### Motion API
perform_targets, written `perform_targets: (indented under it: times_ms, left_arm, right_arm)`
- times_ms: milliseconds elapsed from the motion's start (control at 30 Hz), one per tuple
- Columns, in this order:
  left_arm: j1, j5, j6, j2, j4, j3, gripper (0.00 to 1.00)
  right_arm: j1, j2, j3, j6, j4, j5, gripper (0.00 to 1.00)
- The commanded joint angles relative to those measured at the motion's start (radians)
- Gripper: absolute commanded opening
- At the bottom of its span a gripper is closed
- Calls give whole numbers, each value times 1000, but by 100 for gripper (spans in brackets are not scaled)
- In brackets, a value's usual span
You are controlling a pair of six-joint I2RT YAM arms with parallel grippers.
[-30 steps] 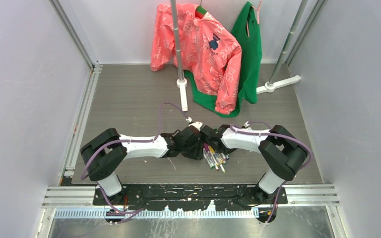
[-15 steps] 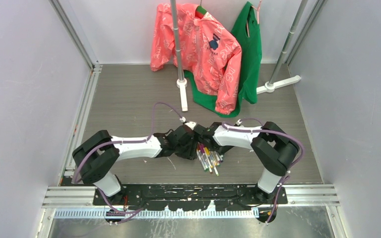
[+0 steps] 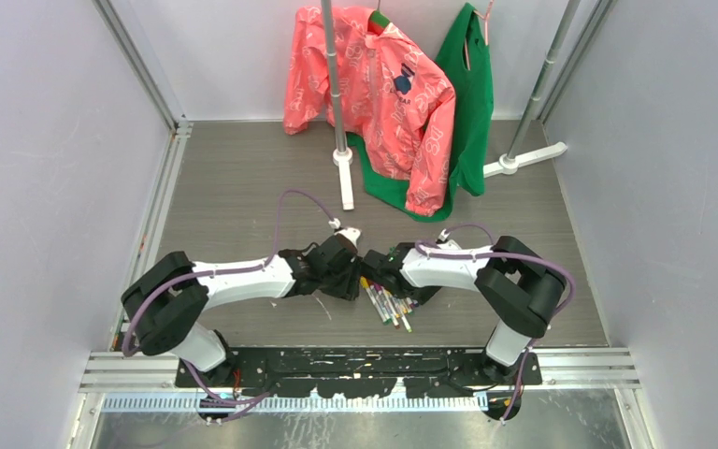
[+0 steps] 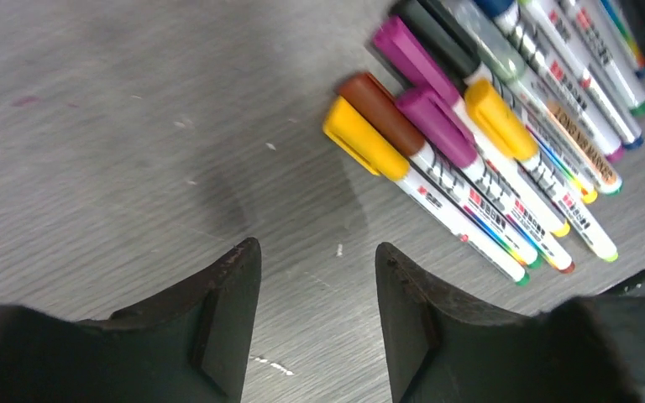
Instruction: Open the pen caps
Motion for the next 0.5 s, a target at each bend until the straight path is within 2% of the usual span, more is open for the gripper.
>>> perform_targets:
  times_ms: [0, 267, 433, 467]
  left_arm:
    - [28, -97, 0, -101, -6, 14, 55]
    - [32, -141, -55, -192, -28, 26, 62]
    - [32, -126, -96, -276, 12, 6, 75]
    - [32, -116, -100, -294, 29, -2, 84]
  right_arm:
    - [-13, -9, -60, -103, -96, -42, 62]
    - [-82, -105, -35, -341, -125, 68, 66]
    - [-145, -212, -63, -549, -88, 99, 66]
    - [-159, -233, -71, -604, -69, 95, 66]
